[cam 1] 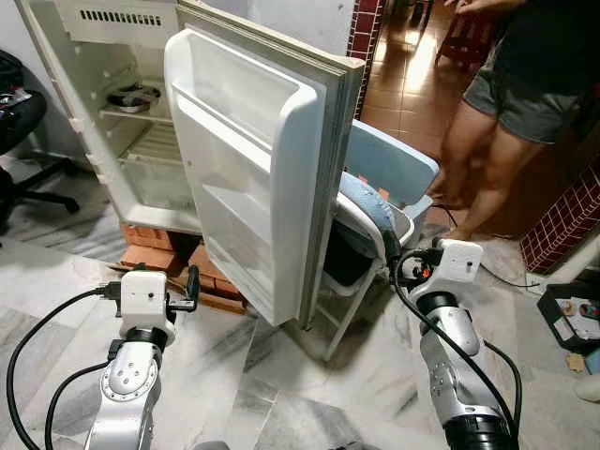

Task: Restocking fridge

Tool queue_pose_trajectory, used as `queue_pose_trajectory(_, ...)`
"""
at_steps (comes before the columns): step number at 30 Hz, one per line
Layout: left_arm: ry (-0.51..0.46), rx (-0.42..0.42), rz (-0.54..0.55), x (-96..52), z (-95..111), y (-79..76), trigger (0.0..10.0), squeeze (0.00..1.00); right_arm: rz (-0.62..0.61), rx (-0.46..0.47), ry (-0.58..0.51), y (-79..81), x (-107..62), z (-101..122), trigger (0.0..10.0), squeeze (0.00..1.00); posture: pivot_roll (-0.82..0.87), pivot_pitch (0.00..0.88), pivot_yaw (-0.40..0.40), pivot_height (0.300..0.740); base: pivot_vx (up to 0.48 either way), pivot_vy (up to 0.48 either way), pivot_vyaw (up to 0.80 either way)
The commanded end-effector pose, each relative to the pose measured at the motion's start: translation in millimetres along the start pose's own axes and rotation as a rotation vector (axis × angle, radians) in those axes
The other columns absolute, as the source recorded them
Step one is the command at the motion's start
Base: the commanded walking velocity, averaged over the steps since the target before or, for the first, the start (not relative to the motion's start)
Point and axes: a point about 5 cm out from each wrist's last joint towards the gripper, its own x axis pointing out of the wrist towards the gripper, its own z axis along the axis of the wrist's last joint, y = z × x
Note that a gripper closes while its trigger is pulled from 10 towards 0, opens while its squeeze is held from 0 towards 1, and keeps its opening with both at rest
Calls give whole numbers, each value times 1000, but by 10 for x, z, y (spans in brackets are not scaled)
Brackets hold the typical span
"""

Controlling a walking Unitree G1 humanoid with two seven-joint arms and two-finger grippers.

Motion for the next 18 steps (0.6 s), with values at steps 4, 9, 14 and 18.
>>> queue_pose_trajectory(4, -20, 5, -28, 43, 41, -16, 10000, 0, 5, -24, -35, -30, 14, 75, 10000, 0, 36, 0, -23, 740, 65, 0, 0)
queue_pose_trajectory(9, -23, 5, -31, 66, 48, -21, 10000, 0, 23, -41, -50, -9, 37, 115, 10000, 0, 32, 0, -25, 740, 274, 0, 386)
queue_pose_trajectory(14, -23, 3, -39, 67, 49, -50, 10000, 0, 16, -36, -46, -10, 43, 114, 10000, 0, 32, 0, -24, 740, 301, -281, 98)
queue_pose_trajectory(18, -17, 1, -39, 61, 28, -53, 10000, 0, 6, -40, -29, -31, 28, 69, 10000, 0, 33, 0, -26, 740, 304, -368, 0)
